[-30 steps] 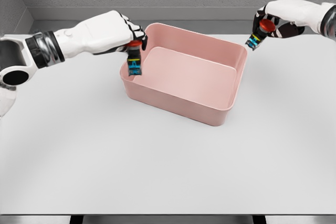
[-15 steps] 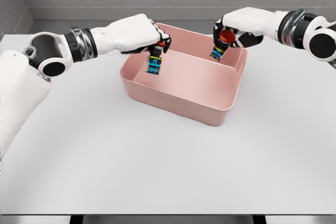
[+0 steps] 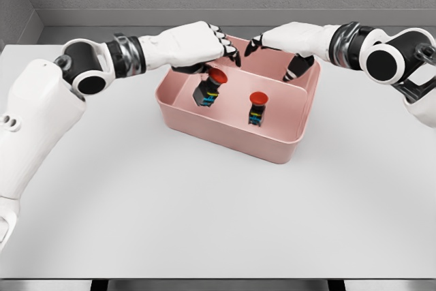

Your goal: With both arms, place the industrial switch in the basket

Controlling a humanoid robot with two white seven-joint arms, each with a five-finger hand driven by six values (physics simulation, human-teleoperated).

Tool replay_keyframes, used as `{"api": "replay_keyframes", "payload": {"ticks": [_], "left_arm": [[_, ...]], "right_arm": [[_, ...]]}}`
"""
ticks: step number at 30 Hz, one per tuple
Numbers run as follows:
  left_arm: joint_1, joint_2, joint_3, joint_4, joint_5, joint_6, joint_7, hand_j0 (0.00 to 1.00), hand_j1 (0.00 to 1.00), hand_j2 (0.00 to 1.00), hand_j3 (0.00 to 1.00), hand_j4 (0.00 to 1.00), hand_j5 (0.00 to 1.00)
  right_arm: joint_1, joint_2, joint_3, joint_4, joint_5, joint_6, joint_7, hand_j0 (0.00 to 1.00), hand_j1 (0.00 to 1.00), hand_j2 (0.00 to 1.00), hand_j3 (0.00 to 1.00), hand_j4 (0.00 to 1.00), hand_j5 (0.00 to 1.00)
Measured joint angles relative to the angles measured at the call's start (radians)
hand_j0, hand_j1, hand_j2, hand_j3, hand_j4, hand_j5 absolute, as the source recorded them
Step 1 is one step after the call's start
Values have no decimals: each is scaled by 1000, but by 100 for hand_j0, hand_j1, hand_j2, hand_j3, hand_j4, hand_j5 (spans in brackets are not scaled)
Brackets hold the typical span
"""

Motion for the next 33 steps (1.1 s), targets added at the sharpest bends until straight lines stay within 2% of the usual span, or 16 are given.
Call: {"api": "replay_keyframes", "payload": {"ticks": [3, 9, 13, 14, 17, 20, 26, 29, 33], "left_arm": [[0, -3, -5, 2, 0, 0, 1, 100, 100, 100, 100, 100, 100], [0, 16, 1, -9, 14, 0, 2, 100, 100, 100, 100, 100, 100], [18, 114, 5, -79, 101, 0, 2, 100, 100, 100, 100, 100, 100], [20, 148, 5, -99, 129, 0, 2, 100, 100, 100, 100, 100, 100], [71, 259, 7, -148, 206, 0, 2, 100, 100, 100, 100, 100, 100], [136, 372, 15, -177, 302, -1, 1, 100, 100, 100, 100, 100, 100], [370, 521, 171, -203, 406, -1, -3, 100, 100, 100, 100, 100, 100], [391, 569, 231, -207, 442, 0, -4, 100, 100, 100, 100, 100, 100], [391, 597, 259, -209, 457, 0, -5, 100, 100, 100, 100, 100, 100]], "right_arm": [[-2, -4, -18, 2, 0, 0, 0, 100, 100, 100, 100, 100, 100], [6, -50, -114, 12, 1, -1, 0, 100, 100, 100, 100, 100, 100], [17, -117, -148, 12, 2, -9, 0, 100, 100, 100, 100, 100, 100], [38, -136, -152, 9, 2, -11, 0, 100, 100, 100, 100, 100, 100], [141, -199, -194, -3, 4, -69, 0, 100, 100, 100, 100, 100, 100], [247, -264, -267, -49, 6, -133, 0, 100, 100, 100, 100, 100, 100], [284, -329, -333, -88, 8, -291, 0, 100, 100, 100, 100, 100, 100], [371, -347, -366, -92, 8, -368, 0, 100, 100, 100, 100, 100, 100], [390, -360, -399, -94, 9, -430, 0, 100, 100, 100, 100, 100, 100]]}}
